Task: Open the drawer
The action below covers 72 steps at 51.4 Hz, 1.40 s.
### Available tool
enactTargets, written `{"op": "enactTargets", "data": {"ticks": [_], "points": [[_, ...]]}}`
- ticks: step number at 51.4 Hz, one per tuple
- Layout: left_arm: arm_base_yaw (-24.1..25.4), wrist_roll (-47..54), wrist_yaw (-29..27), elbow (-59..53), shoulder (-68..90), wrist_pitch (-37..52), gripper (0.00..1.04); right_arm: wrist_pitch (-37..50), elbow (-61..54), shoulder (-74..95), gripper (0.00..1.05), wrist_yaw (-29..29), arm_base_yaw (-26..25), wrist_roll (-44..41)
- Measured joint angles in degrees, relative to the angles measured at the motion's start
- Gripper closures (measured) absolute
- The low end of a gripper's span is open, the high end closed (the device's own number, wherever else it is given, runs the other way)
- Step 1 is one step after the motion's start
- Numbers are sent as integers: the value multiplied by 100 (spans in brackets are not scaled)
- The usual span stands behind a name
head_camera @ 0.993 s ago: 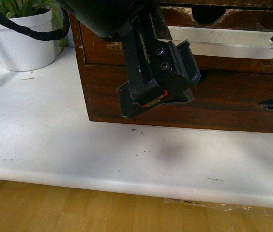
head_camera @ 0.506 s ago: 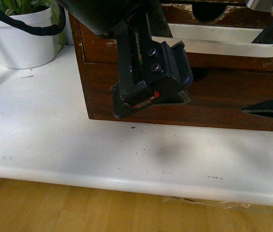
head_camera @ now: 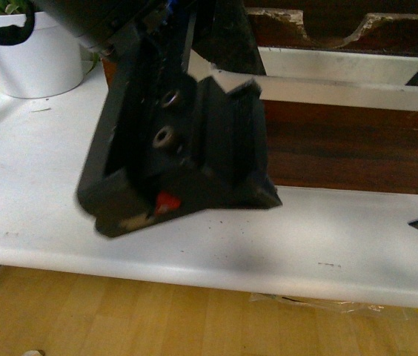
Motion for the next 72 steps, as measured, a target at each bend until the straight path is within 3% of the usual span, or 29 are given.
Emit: {"op": "enactTargets", "data": {"ticks": [19,37,45,53,61,72], "points": [[-170,-46,44,-774,-809,90,6,-101,-485,-680,9,-197,96,74],[225,-1989,315,-2155,-2208,3029,6,1064,-1198,-1934,9,-1106,-452,1176],[719,-3150,-151,-3189,-3067,4356,6,2444,-1939,-2710,9,-1047,-957,2258],[1156,-4037,-1182,-4140,-3862,5038,6,3333,-2688,-3432,9,-922,-1412,3370],[1392,-4717,-2308,-5082,-4551,4924,6,3694,-3473,-4229,9,-774,-1838,4247],[1722,-5744,-3228,-5702,-5864,4015,6,3423,-4105,-5335,9,-927,-2529,5088]]}}
